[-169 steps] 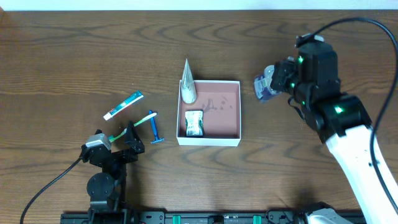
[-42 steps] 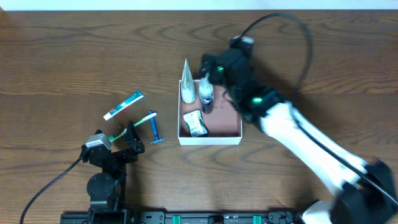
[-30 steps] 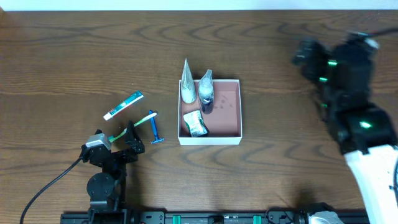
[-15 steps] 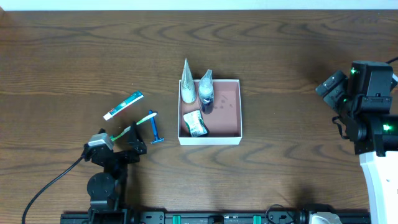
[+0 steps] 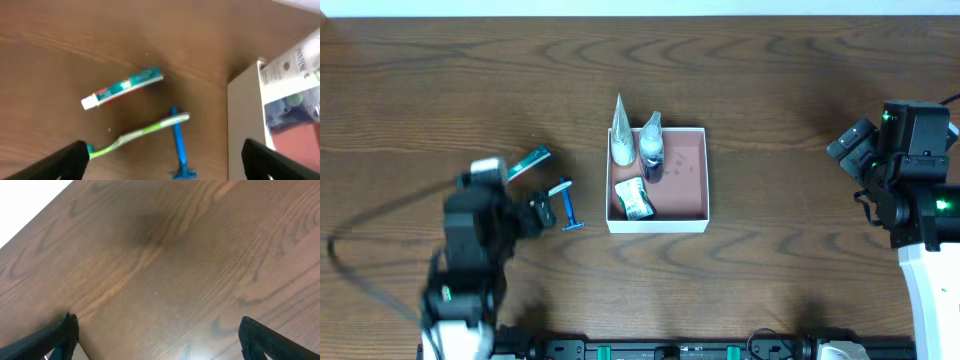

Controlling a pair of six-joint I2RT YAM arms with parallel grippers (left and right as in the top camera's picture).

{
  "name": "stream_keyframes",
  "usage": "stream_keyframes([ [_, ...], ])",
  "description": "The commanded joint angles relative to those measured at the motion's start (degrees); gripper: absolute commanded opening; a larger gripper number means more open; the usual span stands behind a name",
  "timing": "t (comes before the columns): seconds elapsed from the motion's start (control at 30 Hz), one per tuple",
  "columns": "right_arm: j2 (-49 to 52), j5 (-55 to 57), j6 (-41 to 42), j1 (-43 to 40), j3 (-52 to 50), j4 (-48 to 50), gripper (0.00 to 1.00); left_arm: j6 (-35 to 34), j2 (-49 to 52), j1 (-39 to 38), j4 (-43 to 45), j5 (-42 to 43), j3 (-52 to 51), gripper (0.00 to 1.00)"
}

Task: Pack container
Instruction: 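Reach the left gripper to the teal toothpaste tube and grasp it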

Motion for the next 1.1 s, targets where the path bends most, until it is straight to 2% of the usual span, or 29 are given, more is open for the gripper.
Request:
stream_keyframes([
  [0.0, 0.00, 0.24, -0.74, -0.26, 0.46, 0.02, 0.99, 10.34, 12.07, 0.20, -5.03, 0.98, 9.38, 0.98],
  [0.1, 0.00, 0.26, -0.74, -0.28, 0.46, 0.04, 0.99, 13.38, 20.83, 0.22, -6.71, 1.01, 13.99, 0.98],
  [0.17, 0.00, 0.24, -0.74, -0.28, 0.46, 0.04, 0.99, 13.53, 26.03, 0.20, -3.87, 1.01, 14.75, 0.98],
  [0.4, 0.00, 0.26, -0.74, -0.26, 0.46, 0.02, 0.99, 22.51, 35.12, 0.83, 4.04, 0.15, 14.75, 0.98],
  [0.57, 0.00, 0.26, -0.74, -0.26, 0.46, 0.02, 0.99, 30.32, 39.01, 4.26, 6.86, 0.13, 14.75, 0.98],
  [0.87, 0.00, 0.26, -0.74, -0.26, 0.46, 0.02, 0.99, 30.88, 43.52, 13.09, 9.33, 2.60, 14.73, 0.98],
  [1.07, 0.00, 0.26, -0.74, -0.28, 0.46, 0.02, 0.99, 31.06, 48.50, 14.23, 10.67, 4.00, 14.73, 0.98],
])
